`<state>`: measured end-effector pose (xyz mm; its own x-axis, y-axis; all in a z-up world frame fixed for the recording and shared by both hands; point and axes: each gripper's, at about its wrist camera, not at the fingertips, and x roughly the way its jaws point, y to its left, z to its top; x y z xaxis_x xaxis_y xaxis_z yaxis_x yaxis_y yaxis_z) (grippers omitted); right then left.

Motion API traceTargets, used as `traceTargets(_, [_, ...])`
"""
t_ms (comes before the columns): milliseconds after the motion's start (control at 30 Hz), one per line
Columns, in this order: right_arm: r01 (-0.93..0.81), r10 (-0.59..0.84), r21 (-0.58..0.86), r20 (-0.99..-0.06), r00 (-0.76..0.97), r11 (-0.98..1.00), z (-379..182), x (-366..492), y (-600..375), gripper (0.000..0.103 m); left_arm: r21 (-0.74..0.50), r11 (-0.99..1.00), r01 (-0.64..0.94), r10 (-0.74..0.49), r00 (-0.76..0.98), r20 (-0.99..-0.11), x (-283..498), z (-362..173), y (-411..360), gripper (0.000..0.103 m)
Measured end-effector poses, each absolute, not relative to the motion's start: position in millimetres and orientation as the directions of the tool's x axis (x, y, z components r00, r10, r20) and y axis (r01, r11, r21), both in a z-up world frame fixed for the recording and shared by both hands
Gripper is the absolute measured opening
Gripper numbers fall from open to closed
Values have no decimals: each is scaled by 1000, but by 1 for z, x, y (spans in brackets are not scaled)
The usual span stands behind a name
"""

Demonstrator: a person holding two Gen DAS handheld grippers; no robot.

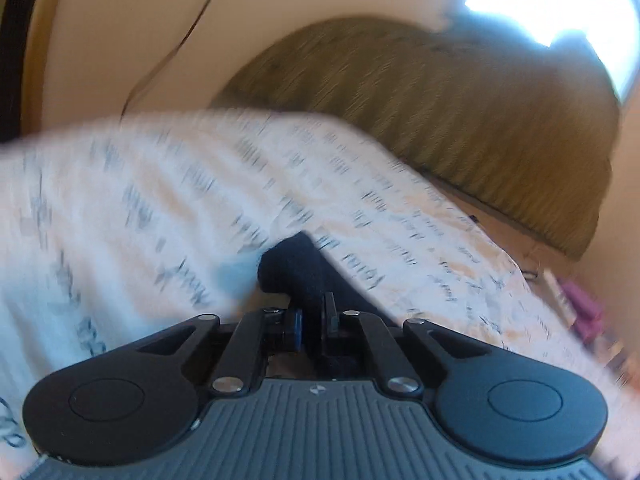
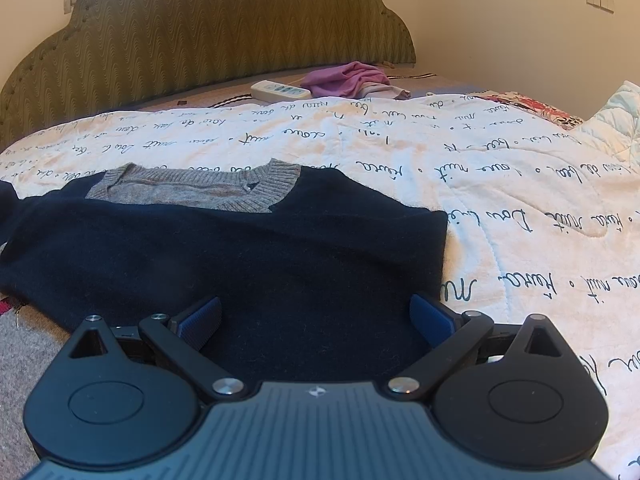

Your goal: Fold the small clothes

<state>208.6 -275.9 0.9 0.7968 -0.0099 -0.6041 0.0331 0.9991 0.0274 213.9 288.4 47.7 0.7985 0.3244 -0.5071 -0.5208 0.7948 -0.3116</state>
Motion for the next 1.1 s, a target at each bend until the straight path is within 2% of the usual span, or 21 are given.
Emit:
traceTargets(100, [33, -10, 27, -604, 797, 999, 1, 209, -276, 101, -106, 909, -402, 347, 873, -342, 208, 81, 215, 6])
traceTargets(167, [33, -11, 26, -604, 797, 999, 1, 209, -276, 101, 0, 957, -290, 281, 926, -251, 201, 94, 154, 6])
traceTargets(233, [34, -11, 27, -604, 797, 999, 1, 209, -276, 101, 100, 981, -165, 183, 963, -200, 194, 94, 93, 6])
traceTargets(300, [33, -10, 27, -604, 797, 999, 1, 209, -276, 101, 174, 984, -47, 86, 971, -223, 190, 80, 37, 7])
traceTargets(433, [34, -8, 33, -604, 797, 999, 1, 209, -277, 102, 218, 964, 153, -63, 926, -372, 188, 38, -41, 9])
traceTargets(533, [37, -6, 38, -604, 797, 999, 1, 209, -277, 102, 178, 945, 273, -149, 848, -509, 191, 13, -60, 30])
traceTargets(567, [37, -5, 40, -603, 798, 999, 1, 209, -277, 102, 169, 939, 300, -173, 835, -522, 187, 8, -60, 44])
traceTargets(600, [37, -4, 42, -603, 798, 998, 1, 209, -278, 102, 165, 934, 316, -192, 836, -514, 183, 5, -57, 58])
traceTargets(667, [37, 0, 49, -602, 798, 998, 1, 209, -278, 102, 116, 938, 327, -239, 851, -468, 172, 12, -42, 72])
traceTargets(733, [37, 5, 57, -602, 799, 998, 1, 209, -279, 102, -4, 950, 312, -283, 856, -433, 162, 25, -24, 81])
traceTargets(800, [37, 6, 60, -601, 799, 998, 1, 209, -280, 102, -197, 944, 264, -323, 861, -393, 155, 33, 3, 92])
traceTargets(900, [39, 0, 51, -604, 797, 998, 2, 209, -278, 102, -398, 898, 189, -342, 868, -360, 149, 27, 34, 94])
traceTargets(967, [32, -7, 30, -614, 789, 999, 4, 210, -276, 102, -417, 897, 148, -321, 866, -384, 154, 23, 42, 96])
traceTargets(1033, [32, -24, 0, -639, 769, 999, 16, 211, -269, 102, -425, 903, 68, -285, 834, -473, 166, 9, 46, 93])
traceTargets(1067, [22, -4, 21, -630, 777, 1000, 28, 208, -265, 102, -456, 889, 45, -296, 816, -497, 175, 7, 50, 94])
traceTargets(1100, [-5, 49, 75, -593, 804, 997, 40, 201, -262, 102, -465, 884, 41, -292, 825, -484, 175, 7, 52, 96])
